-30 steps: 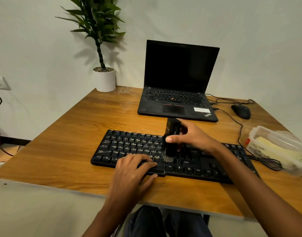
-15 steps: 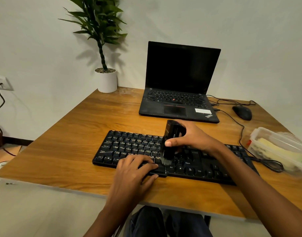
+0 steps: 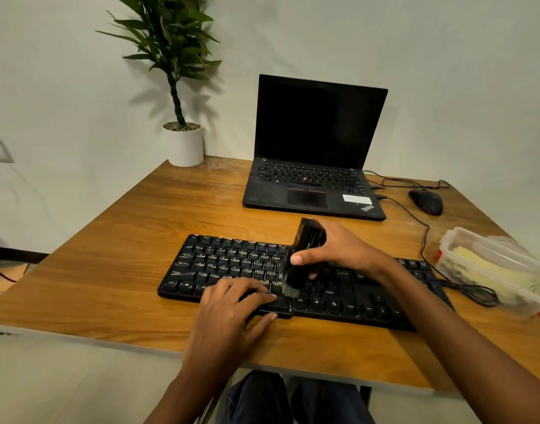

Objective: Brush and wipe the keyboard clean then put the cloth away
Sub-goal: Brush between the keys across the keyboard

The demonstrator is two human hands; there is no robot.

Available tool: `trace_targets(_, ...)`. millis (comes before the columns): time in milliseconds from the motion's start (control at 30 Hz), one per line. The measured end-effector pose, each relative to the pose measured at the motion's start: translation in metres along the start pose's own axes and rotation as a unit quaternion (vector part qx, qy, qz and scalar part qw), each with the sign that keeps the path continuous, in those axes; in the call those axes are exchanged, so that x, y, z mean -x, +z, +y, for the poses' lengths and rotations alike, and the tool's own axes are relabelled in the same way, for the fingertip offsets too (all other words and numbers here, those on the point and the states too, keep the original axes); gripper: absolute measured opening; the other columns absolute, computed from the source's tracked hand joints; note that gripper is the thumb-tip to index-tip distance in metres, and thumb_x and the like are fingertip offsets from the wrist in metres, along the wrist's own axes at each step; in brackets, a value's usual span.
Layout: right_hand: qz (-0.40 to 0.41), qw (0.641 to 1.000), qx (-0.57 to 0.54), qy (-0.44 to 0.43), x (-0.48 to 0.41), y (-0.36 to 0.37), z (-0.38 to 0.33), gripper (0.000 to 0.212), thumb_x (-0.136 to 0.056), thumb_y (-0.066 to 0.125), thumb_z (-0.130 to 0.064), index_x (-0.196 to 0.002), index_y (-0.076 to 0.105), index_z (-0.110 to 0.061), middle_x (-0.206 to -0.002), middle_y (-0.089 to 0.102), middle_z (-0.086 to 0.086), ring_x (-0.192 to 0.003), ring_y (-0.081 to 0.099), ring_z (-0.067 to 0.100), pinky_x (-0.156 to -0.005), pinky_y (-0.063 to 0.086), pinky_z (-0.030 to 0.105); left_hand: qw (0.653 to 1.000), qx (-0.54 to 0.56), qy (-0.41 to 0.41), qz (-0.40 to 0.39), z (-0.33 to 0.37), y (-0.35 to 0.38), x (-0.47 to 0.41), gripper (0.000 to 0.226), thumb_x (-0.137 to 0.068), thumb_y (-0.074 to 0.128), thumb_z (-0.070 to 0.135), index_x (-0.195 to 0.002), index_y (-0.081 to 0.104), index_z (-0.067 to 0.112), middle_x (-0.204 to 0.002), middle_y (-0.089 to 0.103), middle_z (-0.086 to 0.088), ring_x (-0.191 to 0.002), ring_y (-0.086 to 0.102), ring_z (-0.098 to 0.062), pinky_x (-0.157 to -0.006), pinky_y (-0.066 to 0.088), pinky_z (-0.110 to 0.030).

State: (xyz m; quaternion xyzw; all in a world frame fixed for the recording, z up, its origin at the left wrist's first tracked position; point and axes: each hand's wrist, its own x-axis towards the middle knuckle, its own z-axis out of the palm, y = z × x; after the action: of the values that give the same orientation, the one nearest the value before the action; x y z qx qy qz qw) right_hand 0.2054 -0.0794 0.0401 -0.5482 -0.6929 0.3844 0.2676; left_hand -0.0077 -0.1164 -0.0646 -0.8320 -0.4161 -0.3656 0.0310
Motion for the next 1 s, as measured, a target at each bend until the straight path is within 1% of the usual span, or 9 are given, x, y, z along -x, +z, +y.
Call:
trace_targets(67, 0.066, 0.997, 0.036, 0.0, -0.008, -0.003, 0.003, 0.077, -0.048, 0.084, -0.048, -0.111, 0.051, -0.017, -0.104, 0.062, 0.001, -0.093, 0.061, 0.008, -0.074, 0.051, 0.015, 1.0, 0.001, -0.002, -0.001, 0.0, 0.0, 0.0, 0.031, -0.079, 0.047, 0.051, -0.095, 0.068, 0.033, -0.097, 0.063, 0.014, -0.093, 0.043, -0.003, -0.07, 0.039, -0.027)
trace_targets(133, 0.138, 0.988, 0.061, 0.013, -0.016, -0.002, 0.004, 0.1, -0.056, 0.084, -0.043, -0.137, 0.035, -0.012, -0.121, 0.053, 0.001, -0.11, 0.052, 0.016, -0.083, 0.045, 0.009, 1.0, 0.002, -0.005, -0.004, 0.0, 0.0, 0.0, 0.032, -0.079, 0.047, 0.051, -0.094, 0.068, 0.033, -0.097, 0.062, 0.015, -0.092, 0.043, -0.003, -0.07, 0.039, -0.027)
trace_targets(200, 0.167, 0.983, 0.077, -0.01, -0.017, 0.002, 0.001, 0.095, -0.063, 0.082, -0.034, -0.139, 0.031, -0.011, -0.109, 0.05, -0.006, -0.104, 0.053, 0.014, -0.069, 0.041, 0.001, 1.0, 0.005, -0.009, -0.007, 0.0, 0.0, 0.0, 0.032, -0.079, 0.047, 0.052, -0.095, 0.068, 0.034, -0.098, 0.062, 0.016, -0.093, 0.042, -0.002, -0.071, 0.039, -0.027)
trace_targets(300, 0.14, 0.983, 0.113, -0.03, -0.01, 0.004, -0.004, 0.085, -0.064, 0.082, -0.033, -0.134, 0.036, -0.015, -0.106, 0.047, -0.014, -0.102, 0.048, 0.004, -0.075, 0.035, 0.007, 1.0, 0.013, -0.015, -0.006, 0.001, -0.001, 0.0, 0.032, -0.08, 0.047, 0.052, -0.095, 0.069, 0.034, -0.098, 0.062, 0.016, -0.093, 0.043, -0.002, -0.071, 0.039, -0.027)
trace_targets(467, 0.029, 0.997, 0.071, -0.027, 0.003, 0.009, -0.008, 0.041, -0.063, 0.084, -0.03, -0.082, 0.049, -0.024, -0.076, 0.054, -0.012, -0.064, 0.052, -0.008, -0.058, 0.04, 0.008, 1.0, 0.018, -0.014, -0.002, 0.002, 0.0, -0.001, 0.033, -0.079, 0.048, 0.052, -0.095, 0.07, 0.033, -0.098, 0.063, 0.016, -0.093, 0.043, -0.002, -0.072, 0.039, -0.027)
trace_targets(533, 0.05, 0.996, 0.073, -0.028, 0.002, 0.01, -0.008, 0.045, -0.065, 0.083, -0.028, -0.094, 0.049, -0.024, -0.087, 0.054, -0.016, -0.072, 0.05, -0.01, -0.064, 0.04, 0.007, 1.0, 0.018, -0.015, -0.004, 0.002, 0.0, -0.001, 0.033, -0.079, 0.048, 0.052, -0.095, 0.07, 0.033, -0.098, 0.062, 0.016, -0.093, 0.043, -0.002, -0.072, 0.038, -0.026)
trace_targets(633, 0.15, 0.982, 0.114, -0.021, 0.001, 0.012, -0.008, 0.083, -0.064, 0.081, -0.038, -0.132, 0.039, -0.016, -0.11, 0.044, -0.016, -0.105, 0.046, 0.001, -0.082, 0.035, 0.01, 1.0, 0.023, -0.018, -0.01, 0.002, -0.001, -0.001, 0.032, -0.079, 0.049, 0.052, -0.096, 0.069, 0.034, -0.098, 0.062, 0.017, -0.093, 0.042, -0.002, -0.072, 0.035, -0.022)
trace_targets(800, 0.122, 0.984, 0.111, -0.067, 0.007, 0.036, -0.006, 0.046, -0.062, 0.083, -0.037, -0.086, 0.044, -0.034, -0.083, 0.053, -0.017, -0.074, 0.052, -0.002, -0.061, 0.041, 0.005, 1.0, 0.017, -0.016, -0.008, 0.001, -0.002, 0.0, 0.033, -0.079, 0.048, 0.052, -0.095, 0.07, 0.032, -0.097, 0.063, 0.015, -0.092, 0.043, -0.002, -0.071, 0.038, -0.026)
trace_targets(1000, 0.148, 0.982, 0.095, -0.066, 0.009, 0.029, -0.016, 0.058, -0.063, 0.083, -0.035, -0.102, 0.042, -0.025, -0.085, 0.048, -0.022, -0.078, 0.05, 0.001, -0.062, 0.042, 0.002, 1.0, 0.02, -0.019, -0.008, 0.002, -0.004, -0.001, 0.033, -0.079, 0.048, 0.052, -0.094, 0.071, 0.032, -0.096, 0.063, 0.015, -0.092, 0.043, -0.001, -0.071, 0.038, -0.026)
